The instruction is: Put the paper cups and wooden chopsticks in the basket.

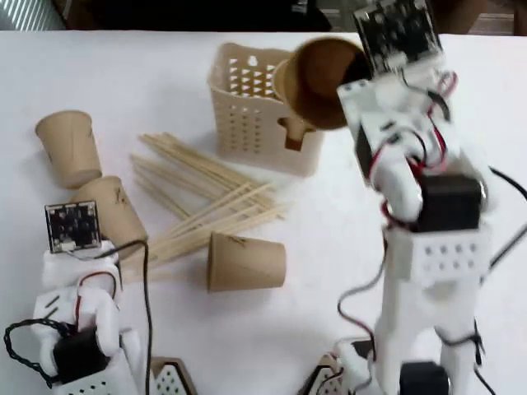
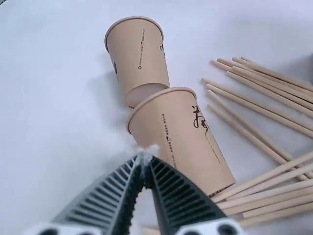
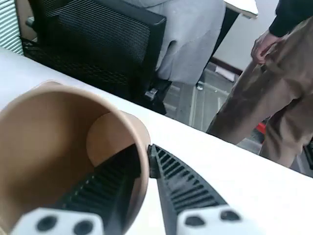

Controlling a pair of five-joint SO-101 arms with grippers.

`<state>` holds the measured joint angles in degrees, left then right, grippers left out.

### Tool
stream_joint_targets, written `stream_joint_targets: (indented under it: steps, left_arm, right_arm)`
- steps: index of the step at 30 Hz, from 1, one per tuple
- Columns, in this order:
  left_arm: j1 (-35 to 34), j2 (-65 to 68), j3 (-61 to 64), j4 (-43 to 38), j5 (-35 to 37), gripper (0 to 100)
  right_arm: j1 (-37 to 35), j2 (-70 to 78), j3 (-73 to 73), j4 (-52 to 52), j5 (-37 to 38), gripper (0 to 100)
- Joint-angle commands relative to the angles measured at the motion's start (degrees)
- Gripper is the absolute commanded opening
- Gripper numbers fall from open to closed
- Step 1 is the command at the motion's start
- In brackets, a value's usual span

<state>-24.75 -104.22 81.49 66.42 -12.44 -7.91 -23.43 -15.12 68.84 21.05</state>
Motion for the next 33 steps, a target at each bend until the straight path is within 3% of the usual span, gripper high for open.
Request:
stream_joint_targets:
  steps: [1,21,28,33]
  left_arm:
    - [-0.6,-0.3,-0.2,-1.1,0.1,2]
    - [-0.6,-0.3,-0.2,-1.1,-0.1,2]
    - [-0.6,-0.3,-0.2,-1.1,-0.1,2]
    - [-0.6,-0.3,-0.1,-1.1,-0.1,2]
  right_arm:
    - [-0.5,5.6,-6.3,0.5,-1.8,1.9]
    - [-1.6,24.9,-14.4,1.2,-7.2,2.8]
    - [-1.7,22.7,-14.5,-0.7,-10.1,25.8]
    - [-1.5,22.2,-14.5,-3.7,-9.8,28.3]
